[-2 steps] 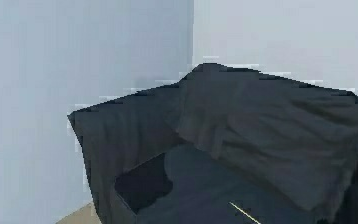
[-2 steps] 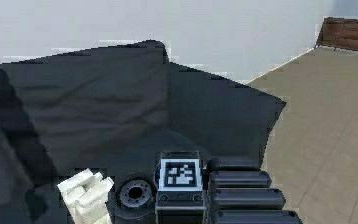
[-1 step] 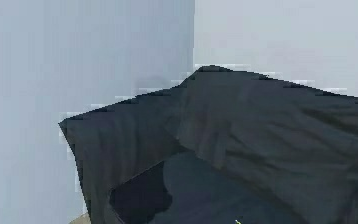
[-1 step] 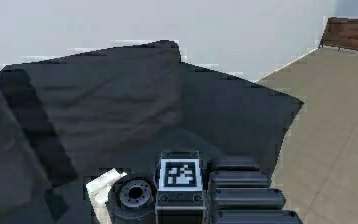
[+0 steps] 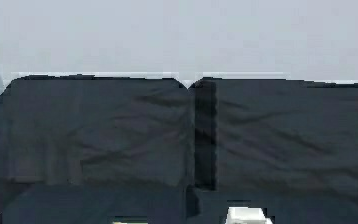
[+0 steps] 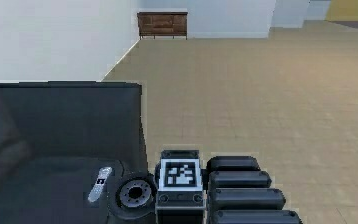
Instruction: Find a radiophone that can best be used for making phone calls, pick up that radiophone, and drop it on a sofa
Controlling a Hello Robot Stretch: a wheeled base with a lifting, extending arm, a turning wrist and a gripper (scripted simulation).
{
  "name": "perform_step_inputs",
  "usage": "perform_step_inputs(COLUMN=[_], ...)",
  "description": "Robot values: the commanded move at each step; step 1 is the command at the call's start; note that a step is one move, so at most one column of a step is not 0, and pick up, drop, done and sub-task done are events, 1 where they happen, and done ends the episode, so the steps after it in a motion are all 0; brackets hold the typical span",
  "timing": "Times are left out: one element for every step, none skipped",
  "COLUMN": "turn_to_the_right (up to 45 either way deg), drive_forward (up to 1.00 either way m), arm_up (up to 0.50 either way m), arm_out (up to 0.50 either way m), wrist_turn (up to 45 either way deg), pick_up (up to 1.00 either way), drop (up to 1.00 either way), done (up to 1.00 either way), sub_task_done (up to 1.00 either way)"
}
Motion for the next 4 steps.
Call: perform_step_inputs(turn_to_the_right=[45.0,15.0,-45.0,-45.0], drive_forward=[0.00,0.00,0.00,0.00], arm_up=[0.00,0.00,0.00,0.00], arm_out=[0.00,0.00,0.00,0.00], wrist_turn=[0.0,0.0,0.0,0.0], pick_up=[0.00,0.00,0.00,0.00], drop=[0.00,0.00,0.00,0.00], done=[0.00,0.00,0.00,0.00], sub_task_done=[0.00,0.00,0.00,0.00])
